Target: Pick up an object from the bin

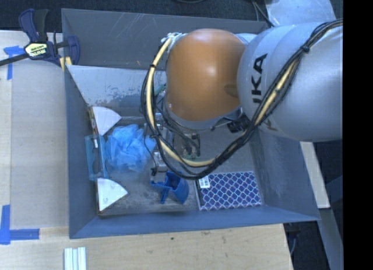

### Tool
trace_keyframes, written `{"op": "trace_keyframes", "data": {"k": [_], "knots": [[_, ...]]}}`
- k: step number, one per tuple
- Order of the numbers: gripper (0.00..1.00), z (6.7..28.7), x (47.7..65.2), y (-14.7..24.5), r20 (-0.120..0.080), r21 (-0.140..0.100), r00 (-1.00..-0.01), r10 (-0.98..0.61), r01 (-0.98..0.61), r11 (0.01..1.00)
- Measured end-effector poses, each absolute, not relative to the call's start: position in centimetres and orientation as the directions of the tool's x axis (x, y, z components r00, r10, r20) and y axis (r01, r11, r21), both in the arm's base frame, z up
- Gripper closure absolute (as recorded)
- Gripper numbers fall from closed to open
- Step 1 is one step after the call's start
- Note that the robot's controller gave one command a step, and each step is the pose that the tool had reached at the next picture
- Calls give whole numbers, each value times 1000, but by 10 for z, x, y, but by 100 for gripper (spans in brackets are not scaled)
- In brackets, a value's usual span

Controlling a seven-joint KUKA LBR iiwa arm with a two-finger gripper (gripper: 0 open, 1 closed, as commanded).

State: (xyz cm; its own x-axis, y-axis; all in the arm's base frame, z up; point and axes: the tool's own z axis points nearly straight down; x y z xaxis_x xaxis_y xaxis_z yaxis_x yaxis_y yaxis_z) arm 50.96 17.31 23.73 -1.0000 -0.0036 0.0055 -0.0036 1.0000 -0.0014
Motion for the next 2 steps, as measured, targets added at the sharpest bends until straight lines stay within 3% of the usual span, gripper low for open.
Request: {"op": "trace_keyframes", "data": {"k": [1,2], "knots": [[0,242,511,172,-3,1,-1000,0,0,1000],[0,151,545,201,6,-1,-997,-79,-79,997]]}}
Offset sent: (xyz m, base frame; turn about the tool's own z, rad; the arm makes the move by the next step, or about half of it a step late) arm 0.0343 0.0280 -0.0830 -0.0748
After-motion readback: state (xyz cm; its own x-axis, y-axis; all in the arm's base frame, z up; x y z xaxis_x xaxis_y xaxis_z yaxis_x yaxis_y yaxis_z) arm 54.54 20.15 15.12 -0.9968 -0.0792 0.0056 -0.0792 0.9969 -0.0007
